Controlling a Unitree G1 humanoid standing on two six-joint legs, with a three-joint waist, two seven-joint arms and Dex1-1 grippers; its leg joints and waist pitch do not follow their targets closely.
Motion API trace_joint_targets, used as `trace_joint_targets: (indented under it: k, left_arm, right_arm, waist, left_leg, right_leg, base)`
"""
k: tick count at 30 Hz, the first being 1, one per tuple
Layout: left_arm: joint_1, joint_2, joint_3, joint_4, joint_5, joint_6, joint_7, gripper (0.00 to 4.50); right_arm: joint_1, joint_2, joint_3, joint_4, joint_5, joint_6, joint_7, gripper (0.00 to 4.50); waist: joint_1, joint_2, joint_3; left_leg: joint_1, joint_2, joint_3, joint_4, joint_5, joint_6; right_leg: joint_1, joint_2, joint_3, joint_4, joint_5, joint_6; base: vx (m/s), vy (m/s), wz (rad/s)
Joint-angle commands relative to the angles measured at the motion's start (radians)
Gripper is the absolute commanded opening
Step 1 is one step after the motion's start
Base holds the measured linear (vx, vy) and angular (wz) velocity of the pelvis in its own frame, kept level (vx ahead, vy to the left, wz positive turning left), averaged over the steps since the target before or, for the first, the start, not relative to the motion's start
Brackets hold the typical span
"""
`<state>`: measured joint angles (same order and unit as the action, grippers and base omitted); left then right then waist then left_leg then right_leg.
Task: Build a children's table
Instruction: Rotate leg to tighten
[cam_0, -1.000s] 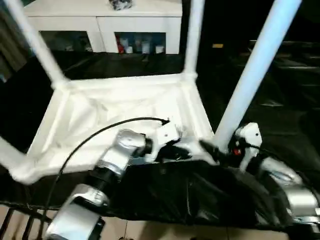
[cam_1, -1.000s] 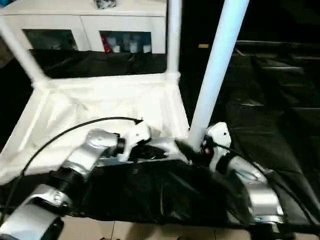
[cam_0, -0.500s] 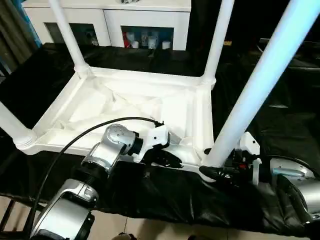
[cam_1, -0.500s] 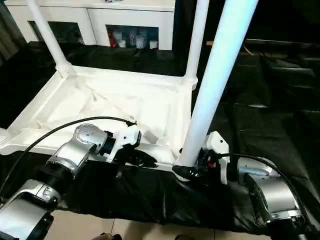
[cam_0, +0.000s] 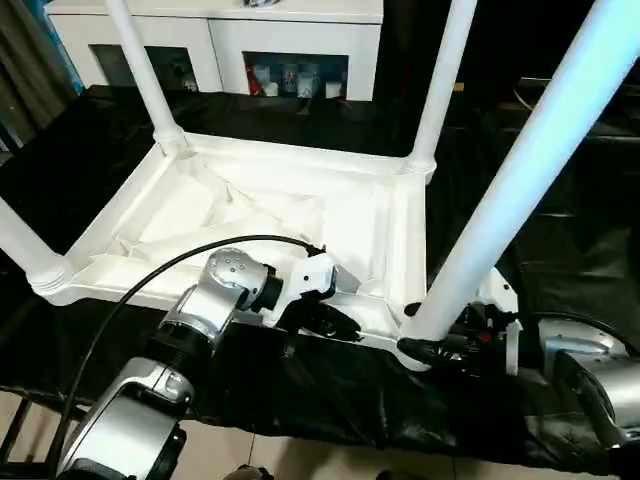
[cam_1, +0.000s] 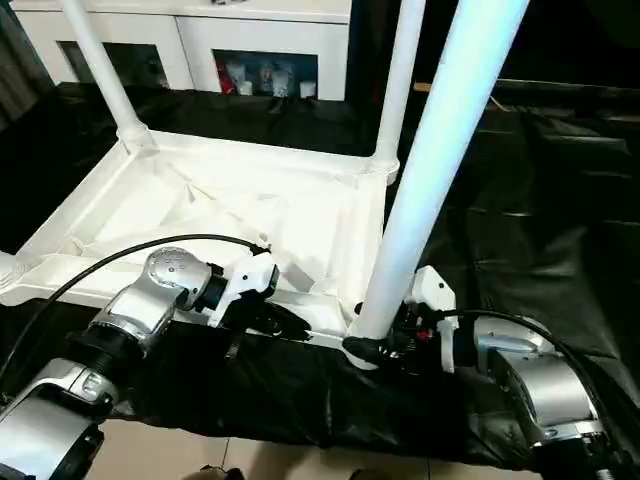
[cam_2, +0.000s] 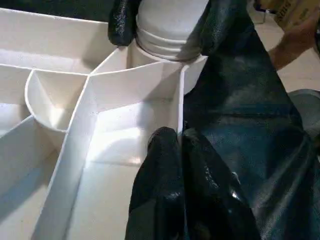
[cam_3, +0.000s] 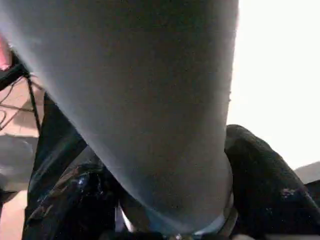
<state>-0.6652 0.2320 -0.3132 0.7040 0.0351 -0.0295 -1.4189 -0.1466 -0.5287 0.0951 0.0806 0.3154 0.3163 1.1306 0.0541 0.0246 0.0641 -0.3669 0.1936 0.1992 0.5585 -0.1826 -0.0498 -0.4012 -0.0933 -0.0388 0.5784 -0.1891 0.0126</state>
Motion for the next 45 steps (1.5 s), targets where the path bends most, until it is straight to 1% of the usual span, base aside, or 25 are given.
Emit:
trace_joint_targets:
  k: [1,2,3,6,8,9,14,15,18,19,20,23,26,27,30,31,32,33,35,36,37,38,40,41,45]
  left_arm:
    - [0.006,-0.045,-0.008,0.045,0.014,0.015,0.092,0.00]
    - [0.004,-0.057,-0.006,0.051,0.021,0.018,0.122,0.00]
    - [-0.001,-0.085,0.000,0.061,0.031,0.033,0.188,0.00]
    - [-0.003,-0.126,0.003,0.070,0.038,0.055,0.265,0.00]
    - [-0.004,-0.176,0.006,0.077,0.044,0.080,0.344,0.00]
    - [-0.004,-0.190,0.005,0.078,0.046,0.087,0.362,0.00]
    - [0.005,-0.260,-0.004,0.082,0.063,0.119,0.456,0.00]
    - [0.010,-0.287,-0.012,0.086,0.074,0.120,0.486,0.00]
    - [0.016,-0.299,-0.021,0.086,0.090,0.110,0.493,0.00]
    - [0.017,-0.300,-0.021,0.086,0.090,0.110,0.493,0.00]
    - [0.020,-0.289,-0.022,0.080,0.092,0.100,0.479,0.00]
    - [0.025,-0.262,-0.019,0.067,0.087,0.081,0.448,0.00]
    - [0.029,-0.230,-0.018,0.055,0.075,0.056,0.398,0.00]
    - [0.035,-0.206,-0.024,0.045,0.067,0.038,0.355,0.00]
    - [0.038,-0.172,-0.025,0.041,0.064,0.006,0.307,0.00]
    - [0.037,-0.162,-0.025,0.040,0.062,0.001,0.293,0.00]
    - [0.036,-0.133,-0.026,0.038,0.055,-0.016,0.241,0.00]
    - [0.036,-0.133,-0.026,0.038,0.055,-0.016,0.241,0.00]
    - [0.035,-0.118,-0.026,0.037,0.052,-0.024,0.214,0.00]
    - [0.026,-0.082,-0.029,0.040,0.051,-0.044,0.155,0.00]
    - [0.023,-0.072,-0.029,0.042,0.051,-0.049,0.137,0.00]
    - [0.018,-0.061,-0.029,0.043,0.048,-0.057,0.113,0.00]
    - [0.015,-0.053,-0.027,0.043,0.043,-0.056,0.092,0.00]
    - [0.012,-0.046,-0.027,0.044,0.037,-0.055,0.077,0.00]
    - [-0.001,-0.029,-0.028,0.047,0.017,-0.058,0.016,0.00]
  right_arm:
    - [0.013,0.069,0.030,0.016,-0.019,-0.018,-0.092,2.69]
    - [0.014,0.095,0.022,0.029,-0.032,-0.034,-0.136,2.69]
    - [0.014,0.140,0.010,0.052,-0.056,-0.056,-0.220,2.69]
    - [0.014,0.193,0.002,0.076,-0.082,-0.078,-0.313,2.68]
    - [0.009,0.260,-0.016,0.102,-0.096,-0.091,-0.420,2.68]
    - [0.007,0.280,-0.022,0.108,-0.097,-0.094,-0.448,2.68]
    - [-0.018,0.380,-0.039,0.156,-0.132,-0.116,-0.607,2.67]
    - [-0.033,0.423,-0.036,0.177,-0.158,-0.128,-0.666,2.67]
    - [-0.038,0.442,-0.016,0.186,-0.185,-0.168,-0.678,2.67]
    - [-0.037,0.442,-0.015,0.187,-0.186,-0.170,-0.678,3.02]
    - [-0.038,0.439,-0.021,0.189,-0.186,-0.191,-0.674,3.02]
    - [-0.037,0.418,-0.035,0.190,-0.174,-0.220,-0.641,3.42]
    - [-0.033,0.378,-0.049,0.179,-0.152,-0.231,-0.579,3.58]
    - [-0.031,0.351,-0.056,0.168,-0.135,-0.225,-0.535,3.82]
    - [-0.022,0.301,-0.054,0.148,-0.112,-0.202,-0.463,3.98]
    - [-0.017,0.283,-0.048,0.141,-0.109,-0.201,-0.437,4.09]
    - [0.000,0.228,-0.030,0.113,-0.093,-0.189,-0.351,4.09]
    - [0.000,0.228,-0.030,0.113,-0.093,-0.189,-0.351,4.09]
    - [0.011,0.199,-0.021,0.097,-0.085,-0.183,-0.303,4.09]
    - [0.034,0.131,-0.001,0.062,-0.065,-0.168,-0.186,4.09]
    - [0.039,0.111,0.003,0.053,-0.059,-0.163,-0.147,4.09]
    - [0.042,0.086,0.007,0.043,-0.049,-0.151,-0.103,4.09]
    - [0.043,0.063,0.013,0.035,-0.041,-0.141,-0.064,4.09]
    - [0.040,0.046,0.018,0.033,-0.038,-0.139,-0.036,4.09]
    - [0.007,-0.004,0.039,0.047,-0.018,-0.111,0.048,3.74]
  waist:
    - [0.000,-0.020,-0.043]
    - [-0.003,-0.023,-0.042]
    - [-0.011,-0.022,-0.039]
    - [-0.025,-0.025,-0.036]
    - [-0.028,-0.024,-0.035]
    - [-0.032,-0.023,-0.034]
    - [-0.034,-0.024,-0.038]
    - [-0.037,-0.020,-0.036]
    - [-0.039,-0.020,-0.037]
    - [-0.039,-0.020,-0.038]
    - [-0.037,-0.016,-0.037]
    - [-0.038,-0.016,-0.039]
    - [-0.037,-0.016,-0.042]
    - [-0.036,-0.015,-0.044]
    - [-0.034,-0.016,-0.046]
    - [-0.030,-0.016,-0.045]
    - [-0.024,-0.016,-0.046]
    - [-0.018,-0.015,-0.046]
    - [-0.018,-0.014,-0.046]
    - [-0.019,-0.016,-0.046]
    - [-0.017,-0.015,-0.046]
    - [-0.016,-0.015,-0.044]
    - [-0.014,-0.014,-0.042]
    - [-0.012,-0.008,-0.042]
    - [-0.013,-0.015,-0.043]
  left_leg:
    - [0.005,0.039,-0.008,-0.056,-0.184,0.100]
    - [0.005,0.037,-0.008,-0.057,-0.196,0.093]
    - [0.005,0.036,-0.015,-0.066,-0.250,0.058]
    - [0.007,0.036,-0.020,-0.071,-0.300,0.026]
    - [0.007,0.037,-0.021,-0.073,-0.316,0.025]
    - [0.011,0.036,-0.021,-0.074,-0.338,0.017]
    - [0.008,0.032,-0.020,-0.072,-0.327,0.027]
    - [0.007,0.032,-0.019,-0.073,-0.333,0.025]
    - [0.008,0.031,-0.020,-0.073,-0.337,0.031]
    - [0.007,0.031,-0.020,-0.073,-0.336,0.033]
    - [0.004,0.030,-0.021,-0.074,-0.331,0.037]
    - [0.003,0.031,-0.020,-0.074,-0.324,0.043]
    - [0.001,0.032,-0.018,-0.070,-0.300,0.060]
    - [0.000,0.031,-0.017,-0.068,-0.278,0.073]
    - [-0.003,0.030,-0.013,-0.063,-0.229,0.104]
    - [0.000,0.031,-0.012,-0.062,-0.222,0.106]
    - [0.000,0.031,-0.011,-0.059,-0.209,0.113]
    - [0.002,0.032,-0.009,-0.057,-0.192,0.122]
    - [-0.002,0.033,-0.011,-0.058,-0.180,0.123]
    - [-0.001,0.034,-0.011,-0.058,-0.184,0.125]
    - [0.000,0.035,-0.013,-0.058,-0.184,0.126]
    - [0.001,0.037,-0.011,-0.058,-0.193,0.133]
    - [0.001,0.037,-0.010,-0.061,-0.211,0.127]
    - [0.003,0.041,-0.010,-0.062,-0.224,0.116]
    - [0.004,0.041,-0.010,-0.061,-0.217,0.102]
  right_leg:
    - [0.042,-0.046,0.028,-0.063,-0.167,-0.274]
    - [0.041,-0.046,0.029,-0.066,-0.196,-0.265]
    - [0.040,-0.051,0.028,-0.077,-0.314,-0.232]
    - [0.033,-0.049,0.030,-0.086,-0.399,-0.196]
    - [0.030,-0.047,0.030,-0.088,-0.407,-0.189]
    - [0.024,-0.049,0.032,-0.093,-0.424,-0.181]
    - [0.027,-0.045,0.034,-0.091,-0.379,-0.180]
    - [0.022,-0.045,0.035,-0.093,-0.390,-0.173]
    - [0.023,-0.045,0.035,-0.098,-0.418,-0.154]
    - [0.023,-0.045,0.035,-0.098,-0.417,-0.152]
    - [0.024,-0.046,0.034,-0.097,-0.409,-0.149]
    - [0.024,-0.045,0.034,-0.096,-0.391,-0.150]
    - [0.030,-0.042,0.034,-0.089,-0.304,-0.174]
    - [0.032,-0.043,0.033,-0.084,-0.262,-0.188]
    - [0.037,-0.043,0.032,-0.079,-0.203,-0.211]
    - [0.037,-0.043,0.031,-0.081,-0.204,-0.213]
    - [0.039,-0.044,0.031,-0.078,-0.197,-0.217]
    - [0.039,-0.044,0.033,-0.075,-0.172,-0.222]
    - [0.042,-0.044,0.029,-0.071,-0.153,-0.232]
    - [0.042,-0.043,0.029,-0.071,-0.150,-0.237]
    - [0.045,-0.042,0.028,-0.069,-0.148,-0.236]
    - [0.042,-0.042,0.030,-0.068,-0.147,-0.240]
    - [0.042,-0.043,0.028,-0.071,-0.181,-0.243]
    - [0.040,-0.043,0.028,-0.072,-0.203,-0.245]
    - [0.042,-0.042,0.028,-0.065,-0.164,-0.267]
  base:
    - [0.000,0.000,0.00]
    - [0.000,0.000,0.00]
    - [0.000,0.000,0.00]
    - [0.000,0.000,0.00]
    - [0.000,0.000,0.00]
    - [0.000,0.000,0.00]
    - [0.000,0.000,0.00]
    - [0.000,0.000,0.00]
    - [0.000,0.000,0.00]
    - [0.000,0.000,0.00]
    - [0.000,0.000,0.00]
    - [0.000,0.000,0.00]
    - [0.000,0.000,0.00]
    - [0.000,0.000,0.00]
    - [0.000,0.000,0.00]
    - [0.000,0.000,0.00]
    - [0.000,0.000,0.00]
    - [0.000,0.000,0.00]
    - [0.000,0.000,0.00]
    - [0.000,0.000,0.00]
    - [0.000,0.000,0.00]
    - [0.000,0.000,0.00]
    - [0.000,0.000,0.00]
    - [0.000,0.000,0.00]
    - [0.000,0.000,0.00]
